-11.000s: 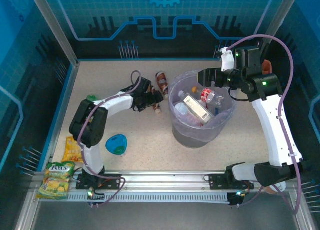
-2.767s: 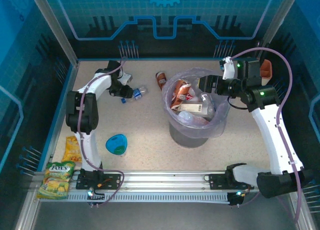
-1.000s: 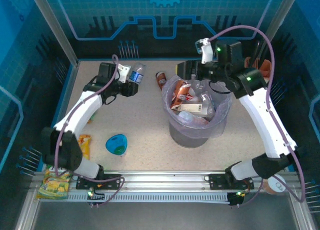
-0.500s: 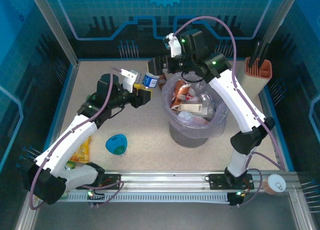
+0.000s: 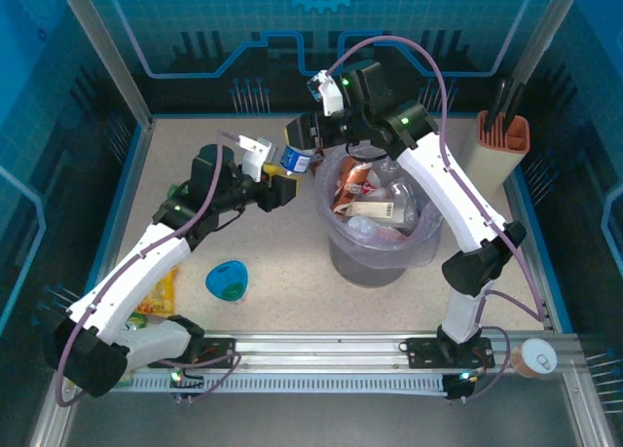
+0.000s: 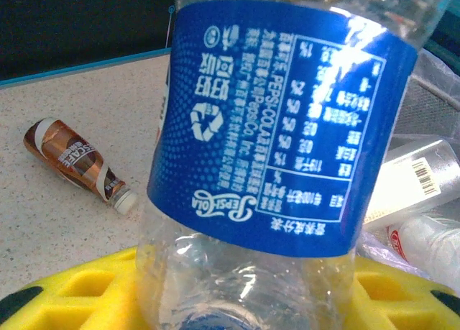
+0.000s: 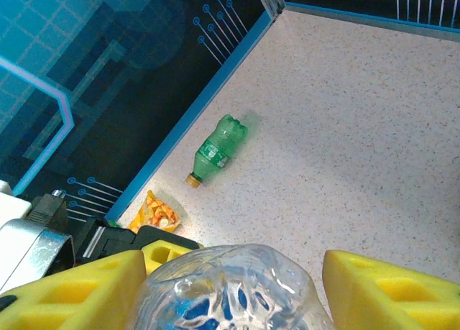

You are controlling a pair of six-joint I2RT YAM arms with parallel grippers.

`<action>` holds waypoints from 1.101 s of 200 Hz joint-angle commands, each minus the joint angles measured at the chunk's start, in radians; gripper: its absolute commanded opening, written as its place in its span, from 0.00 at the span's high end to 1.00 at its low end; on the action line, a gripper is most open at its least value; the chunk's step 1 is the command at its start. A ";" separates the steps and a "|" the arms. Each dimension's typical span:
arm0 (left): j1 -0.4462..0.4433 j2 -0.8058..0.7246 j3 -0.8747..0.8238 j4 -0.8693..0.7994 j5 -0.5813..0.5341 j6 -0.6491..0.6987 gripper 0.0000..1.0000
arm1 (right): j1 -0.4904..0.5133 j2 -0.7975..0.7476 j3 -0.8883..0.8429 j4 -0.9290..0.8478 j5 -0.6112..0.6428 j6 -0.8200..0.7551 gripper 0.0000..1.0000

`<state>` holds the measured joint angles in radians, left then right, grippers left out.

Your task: Put the plastic bottles in the bin

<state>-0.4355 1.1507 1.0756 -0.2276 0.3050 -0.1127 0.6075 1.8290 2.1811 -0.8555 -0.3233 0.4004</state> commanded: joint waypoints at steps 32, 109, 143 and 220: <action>-0.018 -0.037 0.034 0.106 0.051 -0.082 0.12 | -0.023 -0.086 0.037 0.041 0.011 -0.016 0.65; -0.153 0.073 0.088 0.129 -0.003 -0.099 0.08 | -0.306 -0.361 -0.061 -0.076 0.174 -0.151 0.73; -0.206 0.140 0.139 0.038 -0.076 -0.049 0.11 | -0.412 -0.467 -0.160 -0.168 0.281 -0.245 0.78; -0.246 0.198 0.134 0.005 -0.123 -0.053 0.17 | -0.449 -0.550 -0.451 -0.114 0.379 -0.233 0.81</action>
<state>-0.6662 1.3365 1.1858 -0.1902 0.2199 -0.1822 0.1837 1.3033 1.7916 -0.9951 0.0227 0.1596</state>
